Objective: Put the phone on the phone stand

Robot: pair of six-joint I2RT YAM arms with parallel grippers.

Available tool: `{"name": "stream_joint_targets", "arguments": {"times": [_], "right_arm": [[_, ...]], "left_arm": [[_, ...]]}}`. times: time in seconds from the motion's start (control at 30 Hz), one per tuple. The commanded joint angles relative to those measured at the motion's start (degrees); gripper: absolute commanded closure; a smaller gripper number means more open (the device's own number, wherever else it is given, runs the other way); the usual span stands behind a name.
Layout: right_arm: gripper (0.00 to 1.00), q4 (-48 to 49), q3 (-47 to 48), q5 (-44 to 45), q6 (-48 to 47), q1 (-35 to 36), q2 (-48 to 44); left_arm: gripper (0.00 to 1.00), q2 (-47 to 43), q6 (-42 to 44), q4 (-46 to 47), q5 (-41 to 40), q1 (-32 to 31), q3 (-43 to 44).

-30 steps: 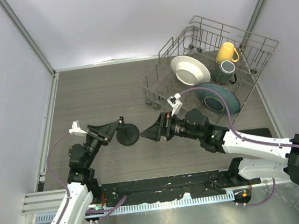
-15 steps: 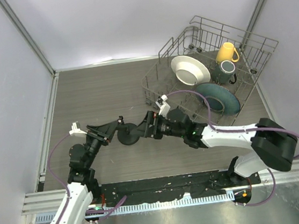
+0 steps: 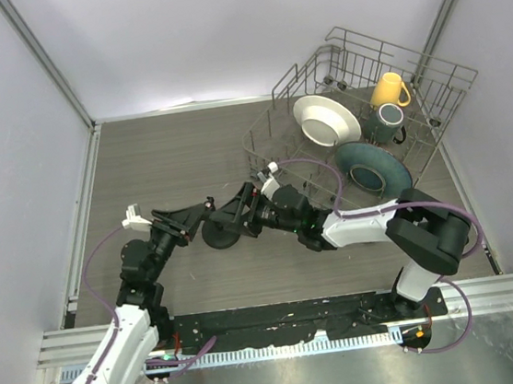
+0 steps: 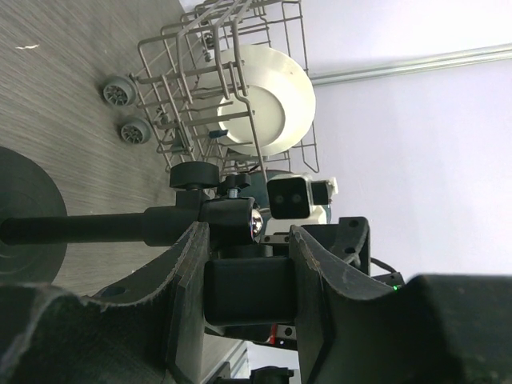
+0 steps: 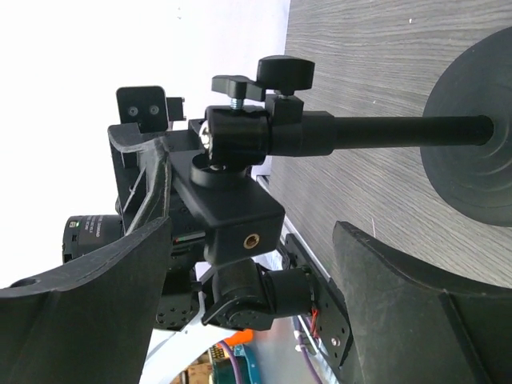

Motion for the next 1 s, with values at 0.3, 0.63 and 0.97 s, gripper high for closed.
{"name": "stream_joint_targets", "arguments": {"times": [0.3, 0.63, 0.97], "right_arm": [[0.27, 10.1, 3.3, 1.4, 6.0, -1.1, 3.9], [0.84, 8.4, 3.9, 0.4, 5.0, -2.2, 3.6], [0.99, 4.4, 3.0, -0.9, 3.5, -4.3, 0.7]], "left_arm": [[1.00, 5.0, -0.1, -0.3, -0.8, -1.7, -1.5], [1.00, 6.0, 1.3, -4.9, -2.8, -2.0, -3.1], [1.00, 12.4, 4.0, -9.0, -4.6, -2.2, -3.8]]}}
